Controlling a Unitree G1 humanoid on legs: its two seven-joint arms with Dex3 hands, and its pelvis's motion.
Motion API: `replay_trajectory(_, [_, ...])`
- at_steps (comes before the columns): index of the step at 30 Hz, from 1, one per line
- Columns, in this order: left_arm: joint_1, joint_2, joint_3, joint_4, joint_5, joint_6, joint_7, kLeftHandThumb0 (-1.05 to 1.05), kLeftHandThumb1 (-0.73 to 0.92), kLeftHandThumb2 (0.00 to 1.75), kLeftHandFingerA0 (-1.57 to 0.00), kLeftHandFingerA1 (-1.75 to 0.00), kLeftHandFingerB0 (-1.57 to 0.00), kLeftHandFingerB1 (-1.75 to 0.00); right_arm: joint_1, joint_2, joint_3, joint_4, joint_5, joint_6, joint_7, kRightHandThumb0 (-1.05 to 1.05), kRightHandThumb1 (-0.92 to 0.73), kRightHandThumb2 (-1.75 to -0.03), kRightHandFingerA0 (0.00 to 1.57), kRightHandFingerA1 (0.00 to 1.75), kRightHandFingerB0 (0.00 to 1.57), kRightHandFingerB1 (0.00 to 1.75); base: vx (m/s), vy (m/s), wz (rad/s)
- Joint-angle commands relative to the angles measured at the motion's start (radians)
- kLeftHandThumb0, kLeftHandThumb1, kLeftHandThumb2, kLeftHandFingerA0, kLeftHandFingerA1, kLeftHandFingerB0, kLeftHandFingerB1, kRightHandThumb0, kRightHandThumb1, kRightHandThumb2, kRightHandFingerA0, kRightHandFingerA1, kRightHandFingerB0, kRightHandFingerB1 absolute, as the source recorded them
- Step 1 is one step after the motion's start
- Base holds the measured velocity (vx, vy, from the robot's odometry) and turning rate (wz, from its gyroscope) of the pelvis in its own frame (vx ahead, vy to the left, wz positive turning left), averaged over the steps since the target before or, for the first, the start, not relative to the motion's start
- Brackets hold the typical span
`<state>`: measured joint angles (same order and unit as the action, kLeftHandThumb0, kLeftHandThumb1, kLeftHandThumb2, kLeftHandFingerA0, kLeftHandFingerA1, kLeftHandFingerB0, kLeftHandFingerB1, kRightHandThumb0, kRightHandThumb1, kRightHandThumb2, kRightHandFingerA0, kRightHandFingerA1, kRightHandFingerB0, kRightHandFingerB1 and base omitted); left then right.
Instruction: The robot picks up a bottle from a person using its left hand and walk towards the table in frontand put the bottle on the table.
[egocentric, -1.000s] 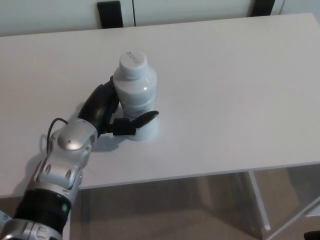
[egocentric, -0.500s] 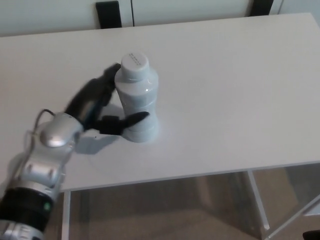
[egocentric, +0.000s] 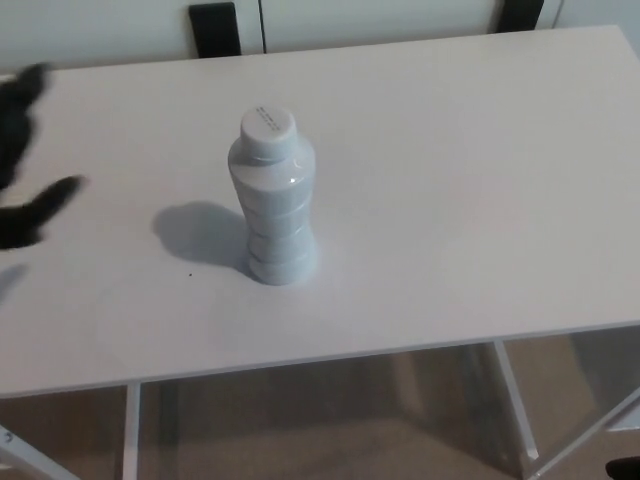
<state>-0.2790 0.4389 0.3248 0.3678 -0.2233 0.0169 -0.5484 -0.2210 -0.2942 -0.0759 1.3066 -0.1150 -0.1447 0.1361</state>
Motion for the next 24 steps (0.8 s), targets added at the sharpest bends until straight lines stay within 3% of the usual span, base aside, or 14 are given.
replay_trajectory(1, [0.226, -0.026, 0.167, -0.225, -0.282, 0.045, -0.138, -0.73, 0.43, 0.74, 0.0, 0.0, 0.0, 0.0, 0.014, -0.028, 0.015, 0.005, -0.015, 0.004, 0.009, -0.37, -0.6, -0.58, 0.66, 0.44, 0.56, 0.4, 0.0, 0.0, 0.0])
replay_trajectory(4, [0.37, -0.089, 0.21, -0.439, -0.362, 0.016, -0.135, -0.6, 0.39, 0.78, -0.01, -0.22, -0.01, -0.21, 0.002, -0.032, 0.023, 0.008, -0.021, 0.01, 0.01, -0.36, -0.6, -0.58, 0.64, 0.44, 0.56, 0.4, 0.0, 0.0, 0.0])
replay_trajectory(5, [0.428, -0.109, 0.222, -0.533, -0.43, 0.022, -0.161, -0.3, 0.36, 0.9, 0.0, -0.49, 0.0, -0.47, -0.006, -0.036, 0.032, 0.008, -0.028, 0.01, 0.011, -0.38, -0.59, -0.58, 0.62, 0.44, 0.54, 0.4, 0.0, 0.0, 0.0])
replay_trajectory(8, [0.538, -0.135, 0.224, -0.745, -0.54, -0.007, -0.227, -0.29, 0.31, 0.89, -0.07, -0.51, -0.07, -0.49, -0.028, -0.046, 0.048, 0.009, -0.043, 0.013, 0.013, -0.38, -0.61, -0.58, 0.63, 0.44, 0.55, 0.4, 0.0, 0.0, 0.0])
replay_trajectory(9, [0.579, -0.131, 0.224, -0.815, -0.562, -0.022, -0.252, -0.54, 0.51, 0.56, -0.28, -0.32, -0.27, -0.3, -0.029, -0.047, 0.056, 0.008, -0.048, 0.011, 0.008, -0.39, -0.61, -0.59, 0.65, 0.44, 0.55, 0.4, 0.0, 0.0, 0.0])
replay_trajectory(11, [0.622, -0.096, 0.218, -0.913, -0.638, 0.007, -0.31, -0.52, 0.48, 0.55, -0.34, -0.34, -0.38, -0.32, -0.039, -0.058, 0.063, 0.007, -0.053, 0.017, 0.01, -0.41, -0.62, -0.59, 0.63, 0.43, 0.54, 0.39, 0.0, 0.0, 0.0])
replay_trajectory(12, [0.639, -0.078, 0.216, -0.945, -0.682, 0.035, -0.333, -0.56, 0.36, 0.75, -0.27, -0.44, -0.41, -0.49, -0.048, -0.065, 0.061, 0.006, -0.05, 0.018, 0.014, -0.4, -0.62, -0.59, 0.62, 0.43, 0.55, 0.4, 0.0, 0.0, 0.0])
replay_trajectory(14, [0.668, -0.058, 0.216, -0.98, -0.731, 0.064, -0.354, -0.56, 0.36, 0.76, -0.29, -0.46, -0.42, -0.49, -0.061, -0.071, 0.061, 0.005, -0.048, 0.015, 0.016, -0.4, -0.62, -0.59, 0.62, 0.44, 0.55, 0.4, 0.0, 0.0, 0.0])
replay_trajectory(15, [0.723, -0.011, 0.236, -1.018, -0.751, 0.08, -0.413, -0.6, 0.47, 0.55, -0.48, -0.38, -0.49, -0.37, -0.073, -0.073, 0.058, 0.005, -0.044, 0.015, 0.019, -0.38, -0.6, -0.58, 0.62, 0.44, 0.54, 0.4, 0.0, 0.0, 0.0])
replay_trajectory(18, [0.716, -0.033, 0.211, -0.975, -0.81, 0.028, -0.591, -0.51, 0.48, 0.54, -0.5, -0.44, -0.43, -0.38, -0.078, -0.078, 0.076, 0.005, -0.062, 0.019, 0.007, -0.39, -0.61, -0.59, 0.62, 0.42, 0.54, 0.39, 0.0, 0.0, 0.0])
replay_trajectory(19, [0.737, -0.048, 0.202, -0.976, -0.808, 0.01, -0.621, -0.56, 0.35, 0.72, -0.54, -0.54, -0.44, -0.48, -0.078, -0.08, 0.081, 0.004, -0.066, 0.021, 0.007, -0.39, -0.62, -0.59, 0.63, 0.43, 0.54, 0.39, 0.0, 0.0, 0.0])
replay_trajectory(22, [0.787, -0.037, 0.17, -0.941, -0.715, -0.079, -0.742, -0.77, 0.4, 0.78, -0.53, -0.55, -0.37, -0.45, -0.079, -0.078, 0.082, 0.007, -0.064, 0.03, 0.001, -0.38, -0.62, -0.59, 0.65, 0.43, 0.56, 0.4, 0.0, 0.0, 0.0])
replay_trajectory(23, [0.801, -0.017, 0.145, -0.911, -0.68, -0.075, -0.777, -0.56, 0.44, 0.54, -0.54, -0.49, -0.4, -0.36, -0.073, -0.078, 0.084, 0.008, -0.065, 0.028, 0.001, -0.38, -0.62, -0.59, 0.63, 0.43, 0.55, 0.4, 0.0, 0.0, 0.0])
replay_trajectory(24, [0.808, -0.009, 0.136, -0.9, -0.67, -0.069, -0.791, -0.56, 0.44, 0.54, -0.54, -0.49, -0.4, -0.36, -0.071, -0.078, 0.085, 0.008, -0.066, 0.027, 0.001, -0.38, -0.62, -0.59, 0.63, 0.43, 0.55, 0.4, 0.0, 0.0, 0.0])
